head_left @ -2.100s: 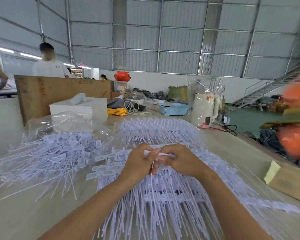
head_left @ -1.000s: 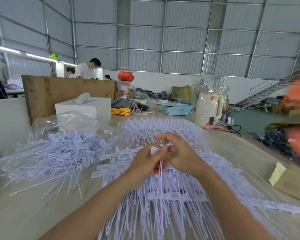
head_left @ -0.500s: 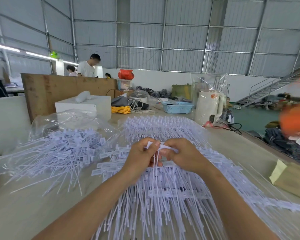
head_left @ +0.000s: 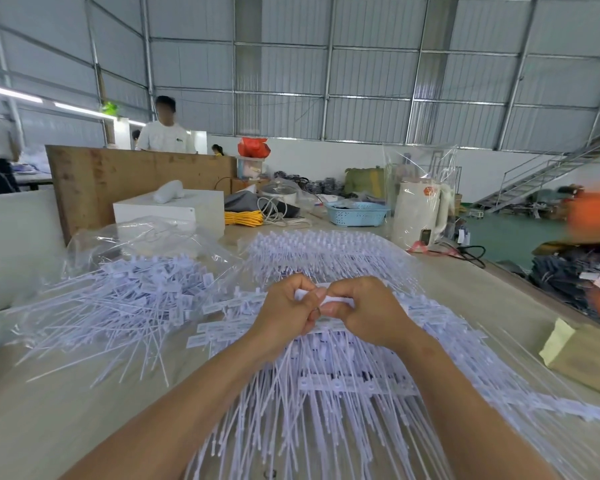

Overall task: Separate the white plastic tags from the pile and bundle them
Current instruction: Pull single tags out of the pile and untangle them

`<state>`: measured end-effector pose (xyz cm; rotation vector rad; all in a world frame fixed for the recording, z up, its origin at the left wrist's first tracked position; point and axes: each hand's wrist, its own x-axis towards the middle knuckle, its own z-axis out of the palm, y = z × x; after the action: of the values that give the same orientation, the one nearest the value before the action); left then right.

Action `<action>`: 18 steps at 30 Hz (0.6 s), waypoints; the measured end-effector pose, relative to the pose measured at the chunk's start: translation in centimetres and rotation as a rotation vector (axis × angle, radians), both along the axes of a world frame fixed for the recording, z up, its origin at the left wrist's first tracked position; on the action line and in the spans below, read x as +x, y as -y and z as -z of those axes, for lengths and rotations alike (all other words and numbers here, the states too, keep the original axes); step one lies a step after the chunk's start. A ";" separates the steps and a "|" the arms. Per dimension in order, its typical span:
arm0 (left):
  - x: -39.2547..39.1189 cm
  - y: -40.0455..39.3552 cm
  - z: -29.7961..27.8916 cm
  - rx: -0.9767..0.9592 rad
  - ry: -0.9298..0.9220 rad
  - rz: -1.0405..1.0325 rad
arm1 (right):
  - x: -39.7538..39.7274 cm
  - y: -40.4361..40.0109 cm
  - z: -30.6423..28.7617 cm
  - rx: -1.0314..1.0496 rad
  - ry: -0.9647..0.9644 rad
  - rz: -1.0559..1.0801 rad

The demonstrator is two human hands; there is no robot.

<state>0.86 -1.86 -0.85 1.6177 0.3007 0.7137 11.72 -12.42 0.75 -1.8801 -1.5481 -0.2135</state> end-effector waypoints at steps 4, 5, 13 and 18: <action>-0.2 -0.2 0.0 0.028 -0.112 0.023 | -0.2 0.2 -0.2 -0.142 0.233 0.090; -0.3 -0.3 -0.2 0.006 -0.132 0.047 | -0.2 0.3 -0.4 -0.156 0.240 0.091; -2.3 -2.1 -1.4 -0.070 -0.284 0.547 | 0.2 1.1 -1.1 -0.221 0.097 -0.038; -2.4 -1.6 -2.5 -0.161 -0.097 0.428 | 1.5 1.8 -1.2 0.066 -0.255 -0.079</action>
<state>-1.55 -0.22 1.66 1.4980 0.0723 0.2775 13.20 -14.23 2.00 -1.7180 -1.4199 0.0111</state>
